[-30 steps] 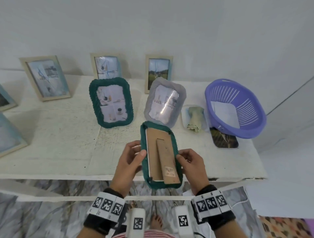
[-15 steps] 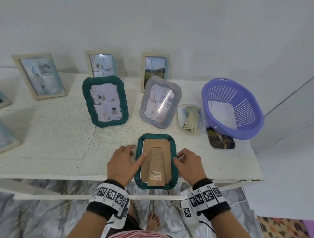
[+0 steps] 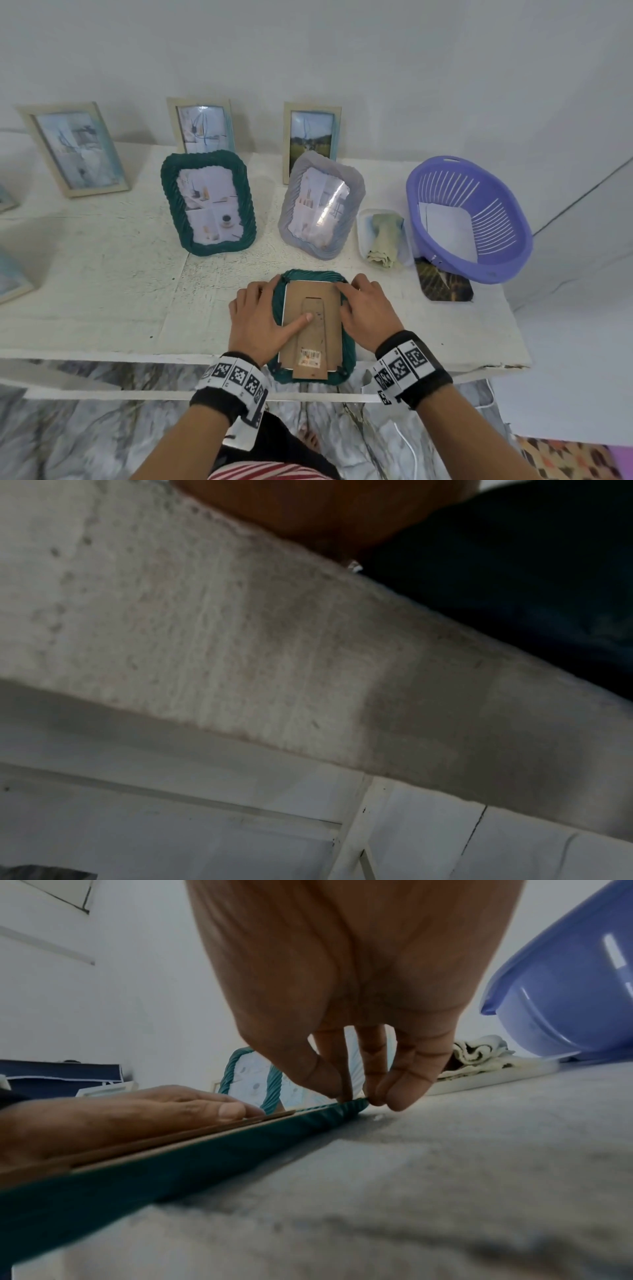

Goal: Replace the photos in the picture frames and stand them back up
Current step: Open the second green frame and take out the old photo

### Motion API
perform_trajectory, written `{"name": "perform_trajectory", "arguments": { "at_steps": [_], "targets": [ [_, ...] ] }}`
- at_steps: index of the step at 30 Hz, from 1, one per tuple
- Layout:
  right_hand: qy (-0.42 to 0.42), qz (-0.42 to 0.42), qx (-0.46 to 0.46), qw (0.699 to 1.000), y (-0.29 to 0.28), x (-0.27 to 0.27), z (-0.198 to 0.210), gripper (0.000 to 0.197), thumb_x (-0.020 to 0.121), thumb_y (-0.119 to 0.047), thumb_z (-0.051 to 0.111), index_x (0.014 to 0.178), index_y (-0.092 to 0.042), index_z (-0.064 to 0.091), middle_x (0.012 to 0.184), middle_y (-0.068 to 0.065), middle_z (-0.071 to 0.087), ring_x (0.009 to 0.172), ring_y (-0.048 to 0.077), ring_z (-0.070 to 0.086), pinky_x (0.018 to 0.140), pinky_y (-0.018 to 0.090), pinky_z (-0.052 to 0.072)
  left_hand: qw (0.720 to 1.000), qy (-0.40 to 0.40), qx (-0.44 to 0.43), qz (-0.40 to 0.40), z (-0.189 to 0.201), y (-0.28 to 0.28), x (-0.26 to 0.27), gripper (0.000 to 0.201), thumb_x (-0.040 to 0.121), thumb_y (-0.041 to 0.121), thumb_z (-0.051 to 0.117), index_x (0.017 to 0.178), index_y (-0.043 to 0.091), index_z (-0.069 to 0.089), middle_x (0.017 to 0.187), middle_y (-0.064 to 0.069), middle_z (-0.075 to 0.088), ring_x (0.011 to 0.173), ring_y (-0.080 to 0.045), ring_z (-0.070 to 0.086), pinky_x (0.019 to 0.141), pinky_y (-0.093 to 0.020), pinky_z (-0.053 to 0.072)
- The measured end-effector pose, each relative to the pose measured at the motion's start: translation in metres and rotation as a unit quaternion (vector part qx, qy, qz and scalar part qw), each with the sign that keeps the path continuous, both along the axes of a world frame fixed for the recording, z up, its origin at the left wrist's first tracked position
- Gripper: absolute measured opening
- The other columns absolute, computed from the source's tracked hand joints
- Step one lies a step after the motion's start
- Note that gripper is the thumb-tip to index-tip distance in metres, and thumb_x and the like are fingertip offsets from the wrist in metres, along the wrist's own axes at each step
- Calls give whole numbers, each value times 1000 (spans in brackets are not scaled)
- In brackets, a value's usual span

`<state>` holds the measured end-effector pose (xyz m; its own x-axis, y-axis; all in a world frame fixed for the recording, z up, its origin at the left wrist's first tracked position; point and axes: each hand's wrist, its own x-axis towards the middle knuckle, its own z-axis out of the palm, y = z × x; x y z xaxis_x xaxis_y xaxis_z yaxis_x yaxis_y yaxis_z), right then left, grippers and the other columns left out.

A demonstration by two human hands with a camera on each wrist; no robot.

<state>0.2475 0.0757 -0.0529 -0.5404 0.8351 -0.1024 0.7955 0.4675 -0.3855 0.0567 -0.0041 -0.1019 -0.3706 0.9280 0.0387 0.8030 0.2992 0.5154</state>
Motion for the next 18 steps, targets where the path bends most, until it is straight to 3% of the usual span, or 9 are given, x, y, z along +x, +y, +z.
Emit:
{"name": "perform_trajectory", "arguments": {
  "at_steps": [2, 5, 7, 9, 10, 13, 18],
  "targets": [
    [15, 33, 46, 998, -1, 2, 8, 33, 85, -7, 55, 117, -8, 63, 96, 11, 57, 81, 29, 50, 76, 44, 48, 1000, 0, 2, 1, -1, 0, -1, 103, 63, 91, 41, 145, 31, 35, 124, 4, 45, 114, -16, 38, 99, -36, 30],
    [38, 56, 109, 992, -4, 8, 8, 29, 61, 1, 73, 89, -4, 69, 74, 6, 61, 60, 23, 52, 51, 40, 52, 1000, 1, 5, 0, -2, -1, -1, 102, 64, 90, 42, 146, 30, 35, 125, 4, 44, 115, -16, 38, 100, -37, 29],
    [28, 47, 90, 994, -7, 8, 8, 25, 74, -7, 64, 98, -5, 67, 83, 8, 60, 68, 23, 51, 58, 43, 53, 1000, 2, 11, 1, -2, -1, -1, 101, 64, 90, 42, 146, 30, 35, 124, 4, 45, 115, -17, 38, 100, -37, 30],
    [5, 13, 34, 999, -10, 8, 2, 35, 92, -25, 51, 124, -11, 55, 104, 10, 54, 86, 26, 48, 78, 42, 49, 1000, 9, 15, -3, -2, -2, 0, 97, 66, 89, 42, 147, 35, 31, 122, 4, 44, 113, -17, 39, 98, -37, 31],
    [-1, -4, 9, 1000, -14, 7, -1, 44, 94, -38, 48, 133, -18, 48, 111, 9, 50, 94, 26, 46, 84, 40, 47, 1000, 14, 19, -8, -1, -2, 0, 93, 68, 88, 41, 147, 40, 29, 121, 5, 43, 111, -16, 39, 97, -36, 31],
    [-18, -13, 5, 1000, -26, -1, -5, 59, 87, -63, 42, 137, -33, 40, 116, 9, 43, 101, 26, 41, 84, 38, 46, 998, 45, 24, -33, 0, -3, 0, 80, 74, 86, 36, 144, 47, 32, 115, 6, 39, 105, -14, 38, 91, -30, 27],
    [-27, -36, 33, 998, -33, -5, -12, 67, 80, -69, 32, 135, -34, 46, 120, 12, 44, 101, 27, 43, 83, 38, 45, 996, 73, 31, -40, -1, -2, 1, 78, 76, 82, 36, 140, 39, 46, 112, 4, 42, 102, -14, 38, 87, -31, 28]
  ]
}}
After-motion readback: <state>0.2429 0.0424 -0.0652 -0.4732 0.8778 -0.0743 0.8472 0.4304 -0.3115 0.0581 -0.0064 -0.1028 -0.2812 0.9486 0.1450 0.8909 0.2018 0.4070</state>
